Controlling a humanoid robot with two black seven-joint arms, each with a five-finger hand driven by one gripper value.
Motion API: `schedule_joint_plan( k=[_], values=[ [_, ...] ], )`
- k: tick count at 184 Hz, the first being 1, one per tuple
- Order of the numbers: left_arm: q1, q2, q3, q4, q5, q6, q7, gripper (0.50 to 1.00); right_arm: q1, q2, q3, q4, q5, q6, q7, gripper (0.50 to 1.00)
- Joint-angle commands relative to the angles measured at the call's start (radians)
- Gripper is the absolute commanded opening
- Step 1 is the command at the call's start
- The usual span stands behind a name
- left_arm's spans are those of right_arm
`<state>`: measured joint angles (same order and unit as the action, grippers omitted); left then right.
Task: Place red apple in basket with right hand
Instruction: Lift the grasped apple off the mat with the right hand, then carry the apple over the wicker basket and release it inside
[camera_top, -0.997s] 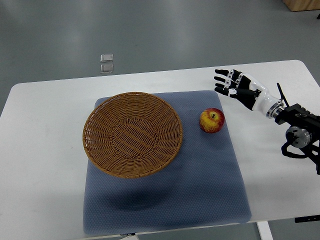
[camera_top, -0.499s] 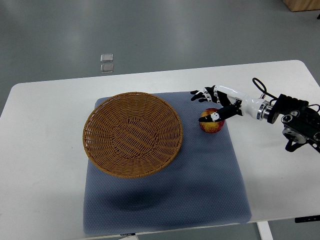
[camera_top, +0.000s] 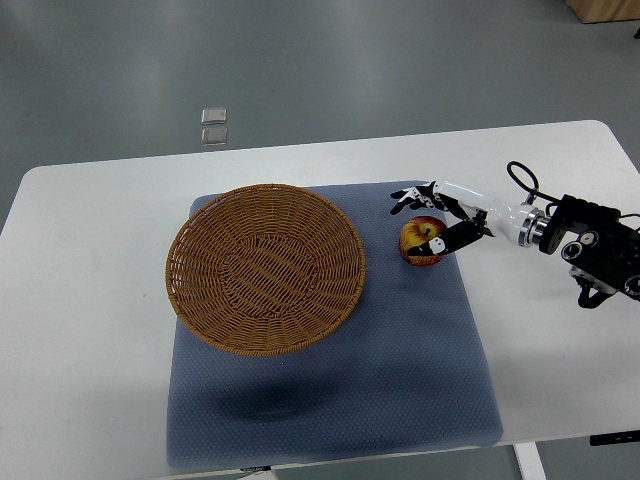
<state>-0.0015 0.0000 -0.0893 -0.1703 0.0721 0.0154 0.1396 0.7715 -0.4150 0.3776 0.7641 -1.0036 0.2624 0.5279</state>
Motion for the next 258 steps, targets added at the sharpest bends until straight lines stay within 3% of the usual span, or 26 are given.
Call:
schedule_joint_plan(
  k=[1,85,112,127,144,152,161,163,171,180,181,222,258],
  values=[
    [0.0,0.0,-0.001,0.0,0.0,0.0,0.0,1.0,-0.003,-0.011,-0.02,-0.009,-0.043,-0.002,0.015,0.907],
    [0.0,0.0,-0.001,0.0,0.0,0.0,0.0,1.0,-0.008,-0.013,-0.063,-0.02,-0.078,-0.101,0.006,0.901],
    [0.0,0.0,0.0,0.0,0.0,0.0,0.0,1.0,-0.009,-0.011,-0.075,-0.02,-0.078,-0.138,0.008,0.821],
    [0.0,0.0,-0.001,0.0,0.0,0.0,0.0,1.0,-0.011,-0.011,-0.075,-0.02,-0.078,-0.166,0.014,0.756],
    [0.0,0.0,-0.001,0.0,-0.001,0.0,0.0,1.0,-0.012,-0.01,-0.072,-0.02,-0.076,-0.175,0.015,0.644],
    [0.0,0.0,-0.001,0.0,0.0,0.0,0.0,1.0,-0.011,-0.007,-0.071,-0.02,-0.076,-0.177,0.017,0.615],
    [0.0,0.0,-0.001,0.0,0.0,0.0,0.0,1.0,-0.011,-0.007,-0.071,-0.02,-0.076,-0.177,0.017,0.615],
    [0.0,0.0,0.0,0.0,0.0,0.0,0.0,1.0,-0.011,-0.002,-0.071,-0.02,-0.076,-0.178,0.02,0.564],
    [0.0,0.0,-0.001,0.0,0.0,0.0,0.0,1.0,-0.011,-0.004,-0.069,-0.019,-0.075,-0.178,0.027,0.533],
    [0.0,0.0,-0.001,0.0,0.0,0.0,0.0,1.0,-0.011,-0.004,-0.069,-0.019,-0.075,-0.178,0.027,0.533],
    [0.0,0.0,-0.001,0.0,0.0,0.0,0.0,1.0,-0.011,-0.002,-0.066,-0.019,-0.073,-0.178,0.038,0.509],
    [0.0,0.0,-0.001,0.0,-0.001,0.0,0.0,1.0,0.005,-0.001,-0.039,-0.003,-0.061,-0.184,0.041,0.5],
    [0.0,0.0,-0.001,0.0,-0.001,0.0,0.0,1.0,0.107,0.021,-0.003,0.07,-0.061,-0.25,0.027,0.5]
  ],
)
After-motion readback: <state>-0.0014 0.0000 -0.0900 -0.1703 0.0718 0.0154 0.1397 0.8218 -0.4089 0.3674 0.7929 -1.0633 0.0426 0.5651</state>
